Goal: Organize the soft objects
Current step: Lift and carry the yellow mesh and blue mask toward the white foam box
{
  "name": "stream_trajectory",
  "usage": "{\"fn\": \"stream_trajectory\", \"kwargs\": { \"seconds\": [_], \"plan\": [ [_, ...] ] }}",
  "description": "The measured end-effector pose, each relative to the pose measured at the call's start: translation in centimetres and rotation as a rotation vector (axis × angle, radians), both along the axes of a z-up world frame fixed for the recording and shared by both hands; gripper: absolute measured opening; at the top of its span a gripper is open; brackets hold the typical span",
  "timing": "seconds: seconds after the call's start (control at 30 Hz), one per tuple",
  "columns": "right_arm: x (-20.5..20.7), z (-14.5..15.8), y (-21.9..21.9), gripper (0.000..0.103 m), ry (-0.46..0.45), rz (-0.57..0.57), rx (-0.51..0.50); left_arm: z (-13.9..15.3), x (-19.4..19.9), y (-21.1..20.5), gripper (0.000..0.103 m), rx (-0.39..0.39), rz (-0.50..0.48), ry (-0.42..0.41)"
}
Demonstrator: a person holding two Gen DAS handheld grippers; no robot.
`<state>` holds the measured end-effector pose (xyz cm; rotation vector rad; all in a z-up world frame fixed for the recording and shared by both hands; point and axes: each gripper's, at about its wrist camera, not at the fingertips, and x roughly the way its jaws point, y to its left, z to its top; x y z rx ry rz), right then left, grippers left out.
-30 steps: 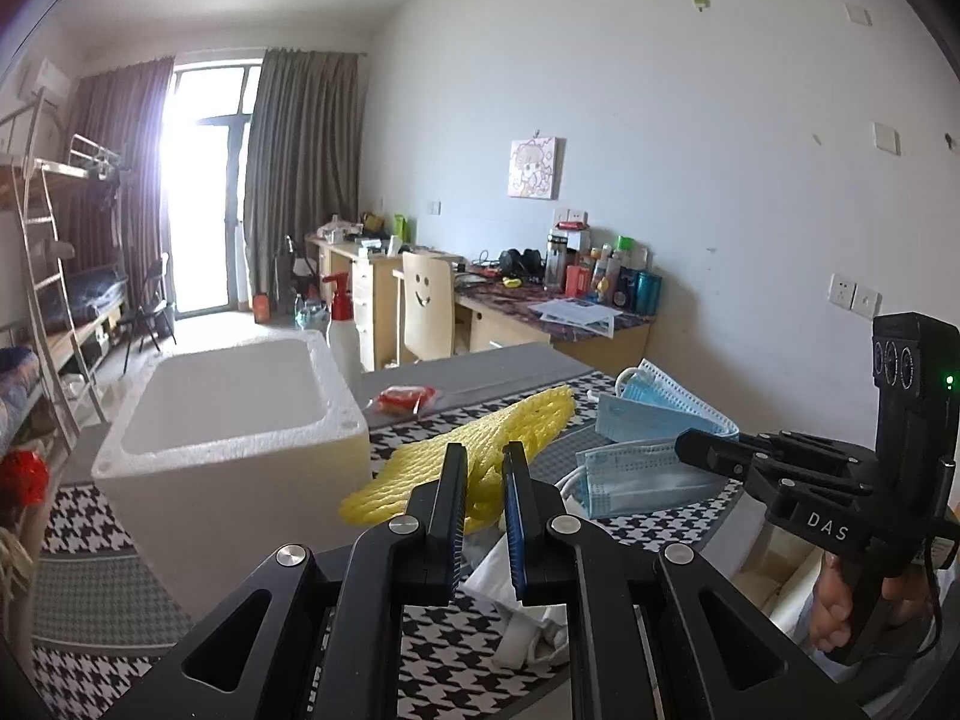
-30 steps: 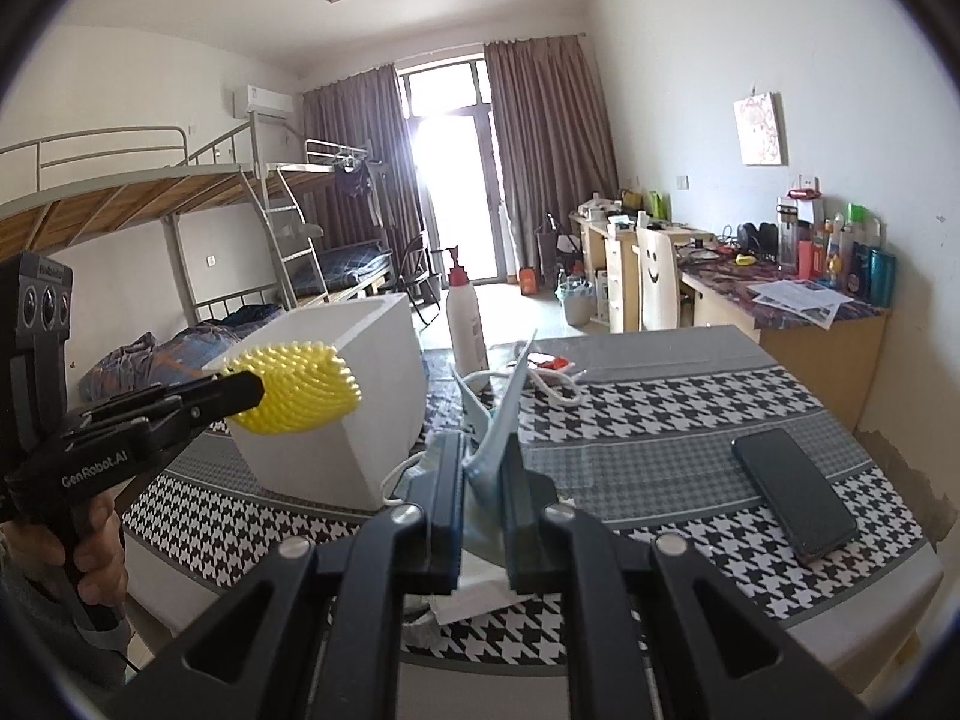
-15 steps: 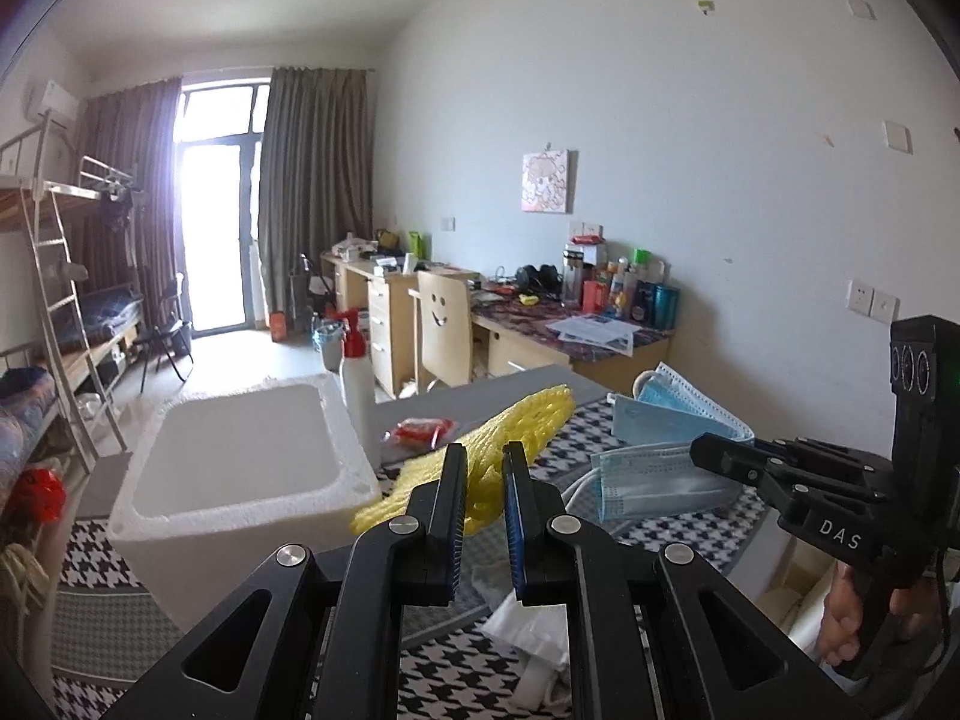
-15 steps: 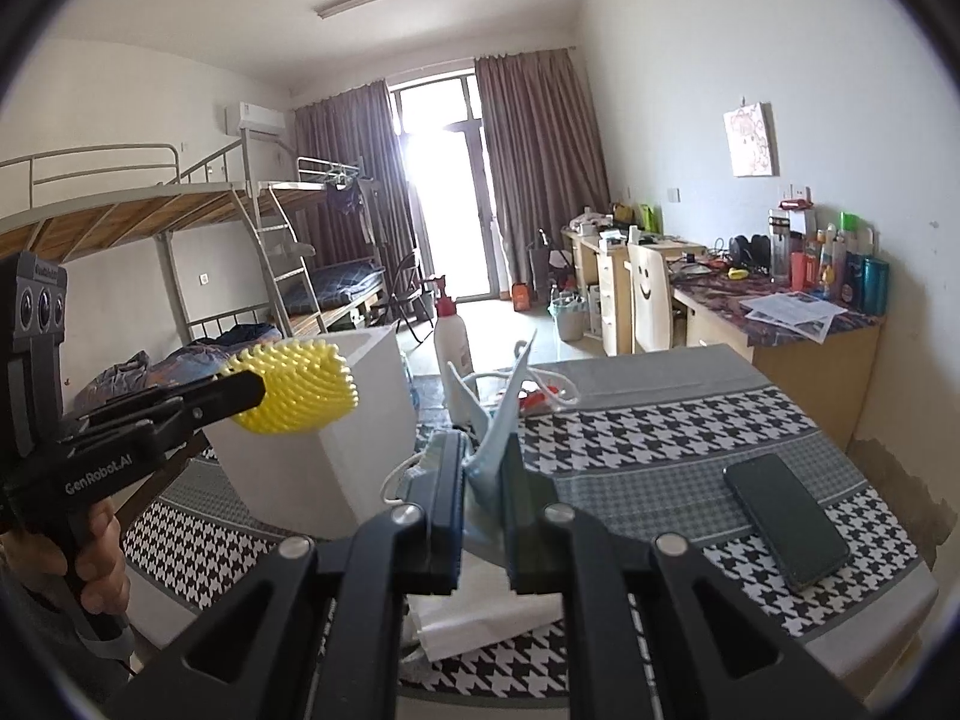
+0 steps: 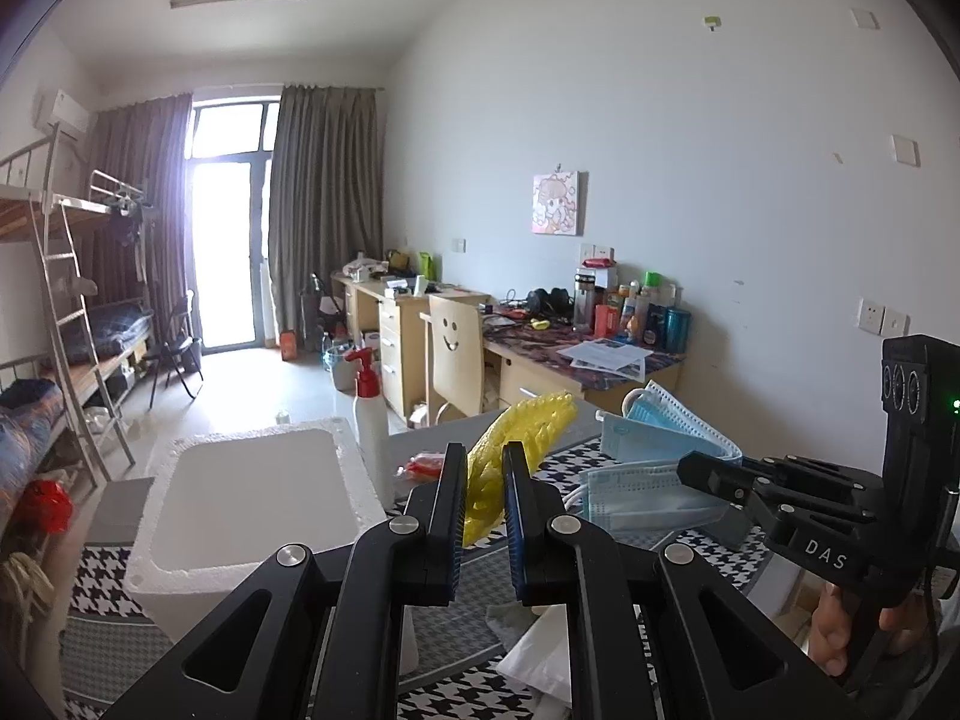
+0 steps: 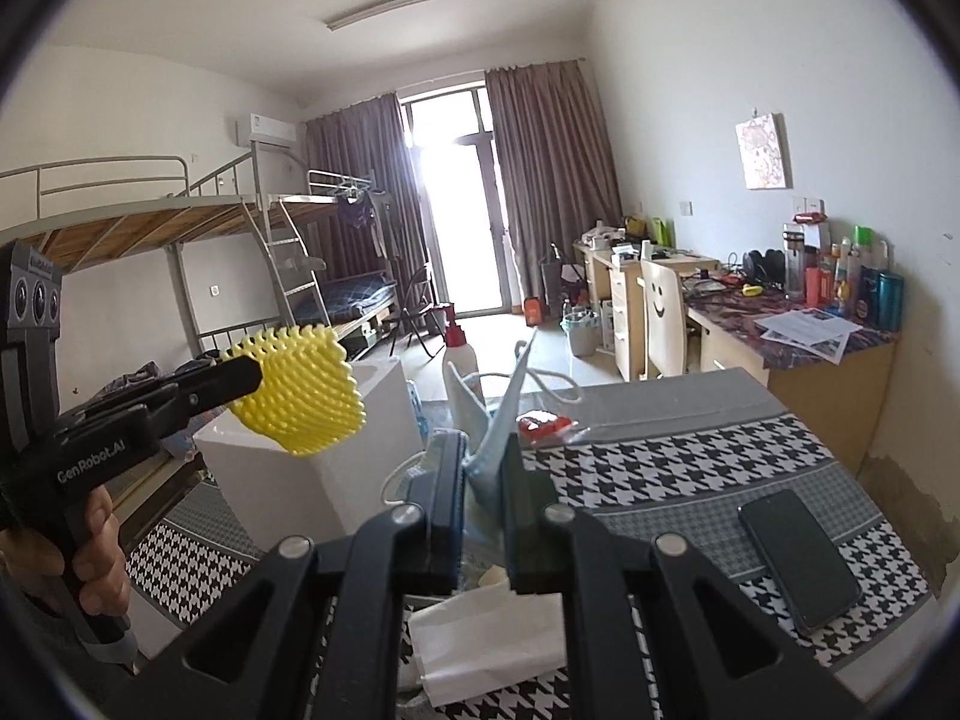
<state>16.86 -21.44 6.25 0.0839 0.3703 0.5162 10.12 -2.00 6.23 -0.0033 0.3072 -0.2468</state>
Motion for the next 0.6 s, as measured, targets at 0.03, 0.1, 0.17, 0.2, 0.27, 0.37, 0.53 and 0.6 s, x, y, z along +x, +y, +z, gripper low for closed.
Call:
{"fn": "stream_trajectory", "kwargs": {
  "seconds": [0.03,0.1,0.17,0.2,0.27,0.37,0.53,0.6],
  "plan": [
    [0.1,0.0,0.0,0.014,0.001,0.003,0.002,0.2,0.0,0.1,0.013,0.001,0.003,-0.004],
    [0.1,0.1,0.1,0.014,-0.001,0.007,0.003,0.4,0.1,0.0,0.013,0.004,0.01,-0.011],
    [0.2,0.3,0.4,0.014,-0.003,0.01,0.004,0.8,0.1,0.2,0.013,0.004,0.016,-0.019],
    [0.2,0.3,0.4,0.014,-0.004,0.012,0.004,1.0,0.1,0.3,0.013,0.004,0.02,-0.024],
    [0.3,0.4,0.6,0.014,-0.007,0.017,0.002,1.3,0.1,0.6,0.013,0.004,0.03,-0.033],
    [0.7,0.7,0.8,0.014,-0.01,0.024,0.002,1.6,0.1,0.9,0.013,0.007,0.044,-0.042],
    [1.0,1.1,1.2,0.014,-0.018,0.037,0.001,1.7,0.4,1.2,0.013,0.007,0.067,-0.048],
    [1.2,1.2,1.4,0.014,-0.019,0.041,0.002,1.8,0.5,1.3,0.013,0.008,0.076,-0.048]
  ]
}}
